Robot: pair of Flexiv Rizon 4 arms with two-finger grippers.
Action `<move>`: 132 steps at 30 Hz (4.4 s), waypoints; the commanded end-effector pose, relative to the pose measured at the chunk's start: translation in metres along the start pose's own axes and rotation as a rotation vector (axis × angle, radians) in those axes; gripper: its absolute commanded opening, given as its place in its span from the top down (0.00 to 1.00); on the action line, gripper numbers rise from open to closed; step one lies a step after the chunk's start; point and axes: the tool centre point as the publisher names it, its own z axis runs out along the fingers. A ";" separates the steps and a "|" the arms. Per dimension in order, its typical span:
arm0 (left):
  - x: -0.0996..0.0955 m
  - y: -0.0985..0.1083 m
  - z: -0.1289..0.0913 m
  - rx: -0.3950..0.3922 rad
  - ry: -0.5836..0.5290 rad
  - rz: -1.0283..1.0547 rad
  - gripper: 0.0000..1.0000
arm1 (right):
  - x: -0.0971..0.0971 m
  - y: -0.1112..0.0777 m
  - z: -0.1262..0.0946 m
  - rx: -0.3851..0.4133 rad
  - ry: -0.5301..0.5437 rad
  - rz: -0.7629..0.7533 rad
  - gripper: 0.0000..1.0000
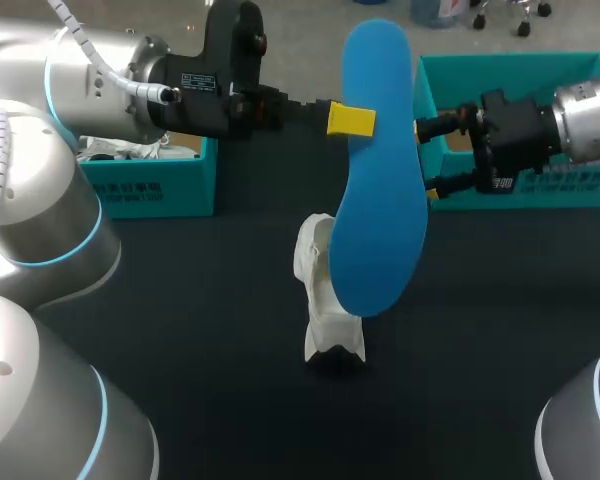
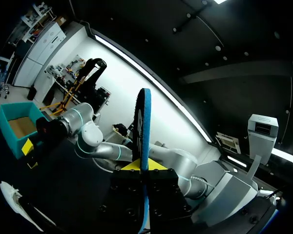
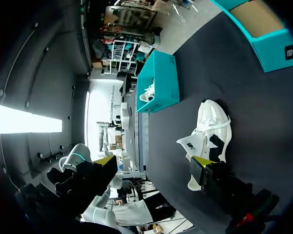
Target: Take the shoe out of the shoebox, open the shoe tongue, remove and reinsert the insole, then place the shoe into the shoebox
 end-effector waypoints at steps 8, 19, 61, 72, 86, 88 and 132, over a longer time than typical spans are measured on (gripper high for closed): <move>-0.001 0.000 0.002 0.001 0.000 0.000 1.00 | 0.015 -0.005 -0.007 -0.021 0.092 0.024 0.00; -0.001 0.000 0.002 0.001 0.000 0.000 1.00 | 0.075 -0.001 -0.035 -0.008 0.204 -0.019 0.00; -0.050 -0.019 -0.046 -0.276 -0.278 0.772 1.00 | 0.091 -0.008 -0.034 0.036 0.197 -0.040 0.00; -0.091 -0.017 -0.057 -0.286 -0.235 1.432 1.00 | 0.091 -0.008 -0.034 0.036 0.197 -0.040 0.00; -0.100 -0.015 -0.059 -0.402 -0.175 1.617 1.00 | 0.091 -0.008 -0.034 0.036 0.197 -0.040 0.00; -0.100 -0.015 -0.059 -0.402 -0.175 1.617 1.00 | 0.091 -0.008 -0.034 0.036 0.197 -0.040 0.00; -0.193 0.013 -0.036 -0.436 -0.399 2.222 1.00 | 0.104 -0.008 -0.007 0.083 0.226 -0.041 0.00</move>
